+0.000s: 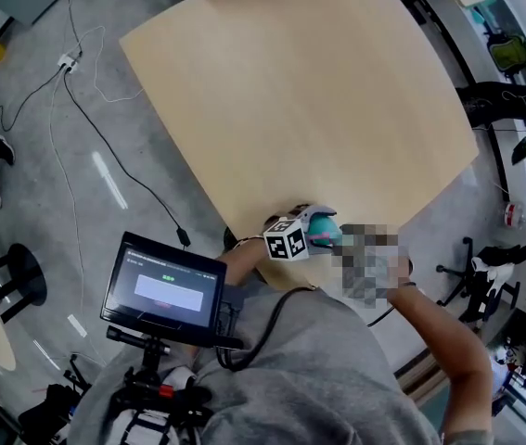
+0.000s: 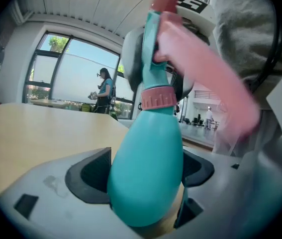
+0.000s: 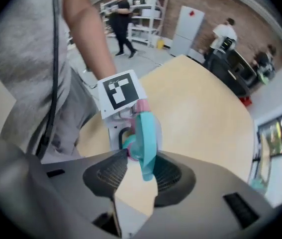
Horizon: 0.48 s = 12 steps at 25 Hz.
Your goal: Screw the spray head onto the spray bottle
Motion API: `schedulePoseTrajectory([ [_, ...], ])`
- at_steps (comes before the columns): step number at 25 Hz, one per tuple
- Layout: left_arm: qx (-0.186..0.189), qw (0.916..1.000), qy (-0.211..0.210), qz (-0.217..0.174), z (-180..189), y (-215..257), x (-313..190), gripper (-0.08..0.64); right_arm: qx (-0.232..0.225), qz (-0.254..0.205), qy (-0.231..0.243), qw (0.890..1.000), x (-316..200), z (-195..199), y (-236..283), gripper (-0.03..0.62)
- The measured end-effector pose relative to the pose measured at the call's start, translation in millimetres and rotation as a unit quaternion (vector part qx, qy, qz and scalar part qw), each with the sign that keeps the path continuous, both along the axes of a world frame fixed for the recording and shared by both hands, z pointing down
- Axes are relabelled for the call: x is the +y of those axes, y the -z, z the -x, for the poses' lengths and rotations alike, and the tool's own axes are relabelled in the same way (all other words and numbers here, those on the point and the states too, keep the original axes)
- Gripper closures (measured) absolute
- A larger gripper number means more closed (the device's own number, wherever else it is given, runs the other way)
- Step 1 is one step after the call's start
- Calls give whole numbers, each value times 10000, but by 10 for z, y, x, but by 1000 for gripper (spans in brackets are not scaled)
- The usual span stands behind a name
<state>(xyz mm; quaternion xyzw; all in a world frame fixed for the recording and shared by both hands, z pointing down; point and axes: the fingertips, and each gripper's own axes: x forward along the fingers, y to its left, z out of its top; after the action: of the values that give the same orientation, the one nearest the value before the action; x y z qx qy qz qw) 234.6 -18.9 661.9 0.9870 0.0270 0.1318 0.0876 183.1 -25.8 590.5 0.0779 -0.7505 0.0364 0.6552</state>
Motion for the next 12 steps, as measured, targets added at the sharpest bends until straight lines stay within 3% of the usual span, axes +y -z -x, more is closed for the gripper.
schedulePoseTrajectory([
  [1, 11, 9999, 136, 4, -8, -1, -9, 183, -104, 55, -610, 9981, 26, -10, -31, 462],
  [3, 37, 9994, 343, 41, -16, -3, -21, 183, -265, 17, -1376, 9901, 49, -14, -78, 463],
  [8, 42, 9992, 402, 69, -9, -28, -41, 183, -393, -214, -1774, 9831, 26, -15, -113, 462],
  [12, 20, 9991, 420, 52, -7, -39, -54, 183, -226, -240, -1547, 9874, 41, -34, -152, 460],
])
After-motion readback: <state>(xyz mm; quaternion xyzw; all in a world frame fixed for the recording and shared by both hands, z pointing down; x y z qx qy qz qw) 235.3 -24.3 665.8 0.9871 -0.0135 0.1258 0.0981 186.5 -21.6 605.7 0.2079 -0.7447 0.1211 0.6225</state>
